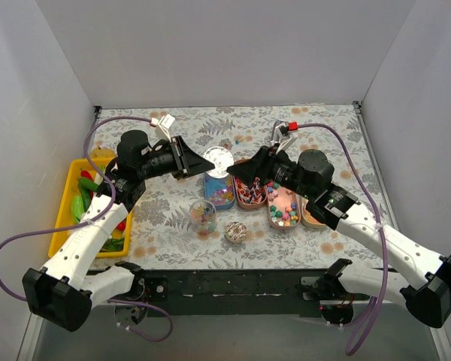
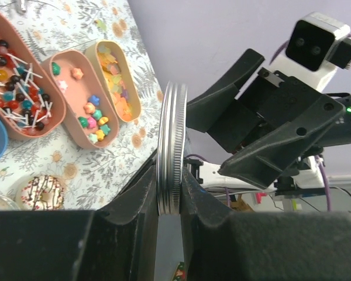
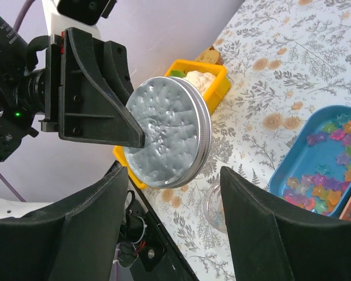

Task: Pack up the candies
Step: Pick up the bottle lid at the center of the board.

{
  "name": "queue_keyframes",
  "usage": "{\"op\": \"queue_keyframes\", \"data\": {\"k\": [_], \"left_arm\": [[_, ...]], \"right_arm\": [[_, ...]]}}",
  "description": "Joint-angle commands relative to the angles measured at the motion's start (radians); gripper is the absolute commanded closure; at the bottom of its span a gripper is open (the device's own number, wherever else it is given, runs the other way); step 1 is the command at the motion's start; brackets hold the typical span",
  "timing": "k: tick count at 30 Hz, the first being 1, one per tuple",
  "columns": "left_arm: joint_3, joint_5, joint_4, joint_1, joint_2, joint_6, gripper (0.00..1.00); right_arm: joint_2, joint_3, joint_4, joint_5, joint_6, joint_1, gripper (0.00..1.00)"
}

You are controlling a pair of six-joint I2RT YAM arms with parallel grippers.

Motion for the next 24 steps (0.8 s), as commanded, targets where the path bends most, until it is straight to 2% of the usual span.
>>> {"op": "queue_keyframes", "data": {"k": [1, 5, 8, 11, 12, 14, 15, 18, 19, 21, 24], "left_arm": [[-0.003, 0.095, 0.087, -0.004, 0.004, -0.055, 1.00], [-0.002, 0.146, 0.119, -0.004, 0.004, -0.084, 1.00], [-0.005, 0.152, 0.125, -0.004, 0.001, -0.089, 1.00], [-0.020, 0.150, 0.127, -0.004, 0.001, -0.090, 1.00], [-0.022, 0.152, 0.130, -0.004, -0.001, -0.090, 1.00], [-0.028, 0.152, 0.128, -0.004, -0.005, -0.090, 1.00], [-0.029, 0.150, 0.127, -0.004, -0.005, -0.089, 0.99], [-0.035, 0.141, 0.098, -0.004, -0.013, -0.067, 0.86], [-0.035, 0.137, 0.087, -0.004, -0.014, -0.057, 0.78], [-0.034, 0.109, 0.050, -0.004, -0.021, -0.026, 0.60], [-0.022, 0.054, -0.006, -0.004, -0.030, 0.023, 0.44]], "right_arm": [[0.007, 0.005, 0.108, 0.002, 0.020, 0.003, 0.29], [0.031, 0.019, 0.125, -0.009, 0.036, 0.001, 0.29], [0.039, 0.019, 0.152, -0.017, 0.056, 0.003, 0.33], [0.048, 0.022, 0.165, -0.027, 0.072, 0.001, 0.45], [0.051, 0.026, 0.160, -0.029, 0.081, 0.001, 0.53], [0.053, 0.023, 0.156, -0.035, 0.093, 0.003, 0.62], [0.051, 0.022, 0.152, -0.037, 0.104, 0.003, 0.70], [0.045, 0.008, 0.142, -0.035, 0.124, 0.001, 0.88], [0.042, 0.002, 0.140, -0.035, 0.132, 0.001, 0.92], [0.039, -0.010, 0.143, -0.038, 0.145, 0.001, 0.95], [0.038, -0.026, 0.154, -0.049, 0.179, 0.001, 0.99]]}}
